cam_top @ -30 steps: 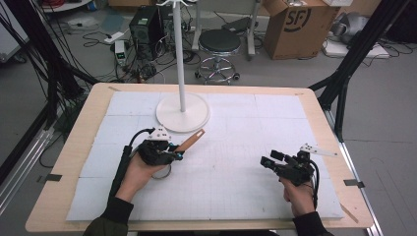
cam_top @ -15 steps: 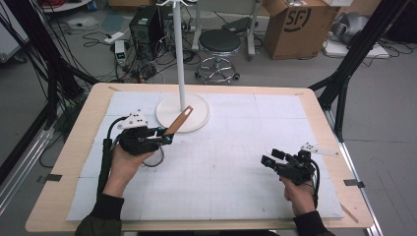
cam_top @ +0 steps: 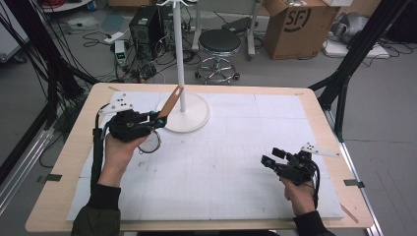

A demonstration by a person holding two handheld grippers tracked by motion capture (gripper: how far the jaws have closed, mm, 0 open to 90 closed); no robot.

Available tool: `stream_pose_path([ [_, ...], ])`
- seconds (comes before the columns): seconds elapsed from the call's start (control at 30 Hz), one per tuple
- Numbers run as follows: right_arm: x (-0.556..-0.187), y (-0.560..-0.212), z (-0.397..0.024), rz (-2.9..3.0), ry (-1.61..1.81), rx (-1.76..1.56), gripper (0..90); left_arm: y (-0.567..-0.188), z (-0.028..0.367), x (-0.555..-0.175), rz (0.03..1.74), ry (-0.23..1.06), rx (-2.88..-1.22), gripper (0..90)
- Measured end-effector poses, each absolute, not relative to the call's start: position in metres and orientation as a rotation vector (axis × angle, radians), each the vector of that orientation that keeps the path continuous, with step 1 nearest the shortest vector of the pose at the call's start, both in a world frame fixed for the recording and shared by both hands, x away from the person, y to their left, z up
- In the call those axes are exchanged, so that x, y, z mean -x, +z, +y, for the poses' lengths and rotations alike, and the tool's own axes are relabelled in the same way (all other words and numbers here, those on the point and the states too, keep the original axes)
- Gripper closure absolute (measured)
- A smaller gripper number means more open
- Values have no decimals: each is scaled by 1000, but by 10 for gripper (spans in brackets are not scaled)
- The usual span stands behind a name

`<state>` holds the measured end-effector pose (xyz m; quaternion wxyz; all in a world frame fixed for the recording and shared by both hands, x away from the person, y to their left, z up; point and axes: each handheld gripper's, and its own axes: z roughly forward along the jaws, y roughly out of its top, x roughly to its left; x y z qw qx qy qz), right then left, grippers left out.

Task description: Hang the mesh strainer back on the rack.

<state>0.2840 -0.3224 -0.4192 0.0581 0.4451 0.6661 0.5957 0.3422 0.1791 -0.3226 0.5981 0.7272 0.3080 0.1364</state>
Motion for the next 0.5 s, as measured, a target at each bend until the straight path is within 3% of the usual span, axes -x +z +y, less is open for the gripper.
stream_pose_path([
  [0.5, -290, -419, -318, 2030, 1782, -1289, 175, -282, 196, -359, 696, 359, -1568, 712],
])
